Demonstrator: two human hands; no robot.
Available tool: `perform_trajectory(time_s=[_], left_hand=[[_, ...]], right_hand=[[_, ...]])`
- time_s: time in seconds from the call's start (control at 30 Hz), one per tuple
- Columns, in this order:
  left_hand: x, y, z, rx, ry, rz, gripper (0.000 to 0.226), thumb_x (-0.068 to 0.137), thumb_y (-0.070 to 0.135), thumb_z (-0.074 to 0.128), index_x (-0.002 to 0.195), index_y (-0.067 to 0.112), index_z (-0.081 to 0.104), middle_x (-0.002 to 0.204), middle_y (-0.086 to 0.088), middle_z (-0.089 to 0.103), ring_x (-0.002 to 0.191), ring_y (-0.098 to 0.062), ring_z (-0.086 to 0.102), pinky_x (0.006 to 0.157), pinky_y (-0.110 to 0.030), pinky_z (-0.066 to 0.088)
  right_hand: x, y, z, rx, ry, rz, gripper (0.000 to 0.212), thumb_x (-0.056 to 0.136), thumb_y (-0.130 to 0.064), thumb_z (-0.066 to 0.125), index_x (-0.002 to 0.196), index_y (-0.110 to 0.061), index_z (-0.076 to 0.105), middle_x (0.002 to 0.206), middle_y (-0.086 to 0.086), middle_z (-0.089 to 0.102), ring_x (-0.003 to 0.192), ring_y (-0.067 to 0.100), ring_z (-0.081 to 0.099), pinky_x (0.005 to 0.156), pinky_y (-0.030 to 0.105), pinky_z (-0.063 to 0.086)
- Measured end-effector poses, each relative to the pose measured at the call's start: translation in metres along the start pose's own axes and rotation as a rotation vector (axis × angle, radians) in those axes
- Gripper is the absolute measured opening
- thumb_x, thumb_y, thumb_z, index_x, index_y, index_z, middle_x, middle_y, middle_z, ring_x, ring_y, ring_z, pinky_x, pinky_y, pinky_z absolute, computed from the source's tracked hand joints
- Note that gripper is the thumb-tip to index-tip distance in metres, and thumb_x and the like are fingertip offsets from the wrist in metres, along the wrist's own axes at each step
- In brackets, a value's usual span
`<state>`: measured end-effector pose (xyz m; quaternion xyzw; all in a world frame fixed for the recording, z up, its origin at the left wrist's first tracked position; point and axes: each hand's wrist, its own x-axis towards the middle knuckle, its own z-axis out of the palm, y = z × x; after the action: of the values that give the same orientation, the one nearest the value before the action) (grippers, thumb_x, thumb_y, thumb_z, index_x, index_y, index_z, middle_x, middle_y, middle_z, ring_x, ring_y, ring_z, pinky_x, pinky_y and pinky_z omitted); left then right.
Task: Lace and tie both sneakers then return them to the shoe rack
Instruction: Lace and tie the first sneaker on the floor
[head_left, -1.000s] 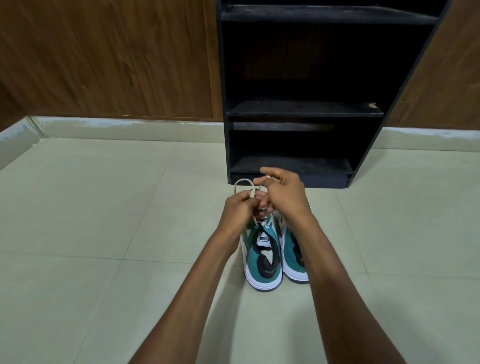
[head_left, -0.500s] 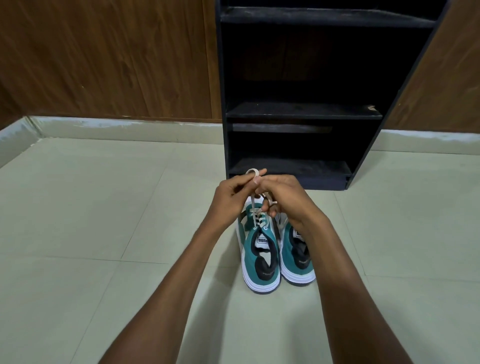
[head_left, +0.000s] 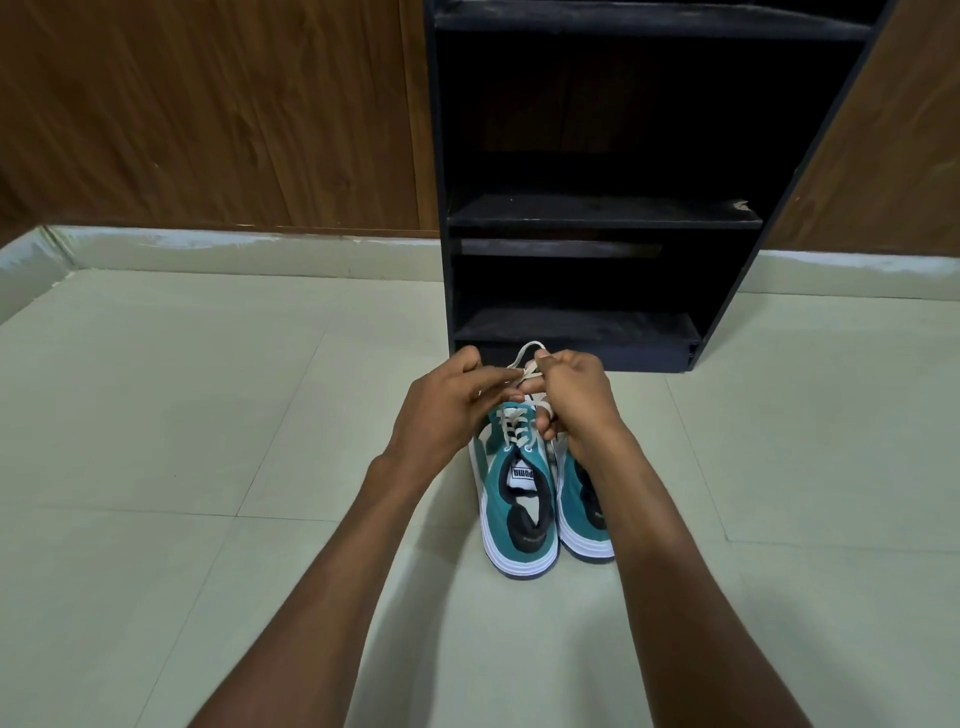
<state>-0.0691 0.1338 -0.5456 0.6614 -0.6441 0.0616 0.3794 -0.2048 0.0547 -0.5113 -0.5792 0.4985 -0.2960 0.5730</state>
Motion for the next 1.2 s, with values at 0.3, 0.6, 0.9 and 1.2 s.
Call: perform_trajectory(time_s=[0.3,0.6,0.9,1.2], left_hand=[[-0.016,0.005,0.008,0.289,0.187,0.217,0.026,0.084,0.022,0.08,0.11,0.019,0.077,0.069,0.0,0.05,0.056,-0.014,0.043,0.048,-0.02,0.024],[-0.005,0.027,0.007,-0.674,-0.087,-0.578,0.019,0.1,0.018,0.05,0.084,0.014,0.059,0.055,0.017,0.053,0.051,0.001,0.046,0.055,-0.019,0.036],[0.002,0.023,0.001,-1.032,-0.192,-0.9,0.028,0.098,0.025,0.059,0.071,0.018,0.061,0.061,0.003,0.045,0.05,-0.01,0.03,0.043,-0.021,0.024],[-0.003,0.013,0.003,-0.952,-0.116,-0.996,0.025,0.098,0.03,0.061,0.081,0.012,0.066,0.058,0.007,0.054,0.049,-0.008,0.037,0.048,-0.023,0.03]], right_hand=[[0.006,0.006,-0.005,-0.026,0.009,0.009,0.022,0.104,-0.022,0.053,0.1,-0.005,0.065,0.077,0.008,0.063,0.031,0.009,0.041,0.035,0.021,0.034],[-0.006,0.01,-0.013,-0.118,-0.027,-0.302,0.013,0.086,-0.034,0.077,0.095,-0.025,0.073,0.114,-0.008,0.069,0.057,0.015,0.062,0.054,0.028,0.054],[-0.008,0.021,-0.016,-0.496,-0.037,-0.444,0.014,0.077,-0.024,0.083,0.09,-0.019,0.081,0.13,-0.003,0.058,0.105,0.011,0.059,0.09,0.031,0.052],[-0.022,-0.013,-0.037,0.154,0.029,-0.384,0.019,0.077,-0.018,0.057,0.058,-0.023,0.056,0.069,0.012,0.066,0.064,0.024,0.067,0.062,0.032,0.053]])
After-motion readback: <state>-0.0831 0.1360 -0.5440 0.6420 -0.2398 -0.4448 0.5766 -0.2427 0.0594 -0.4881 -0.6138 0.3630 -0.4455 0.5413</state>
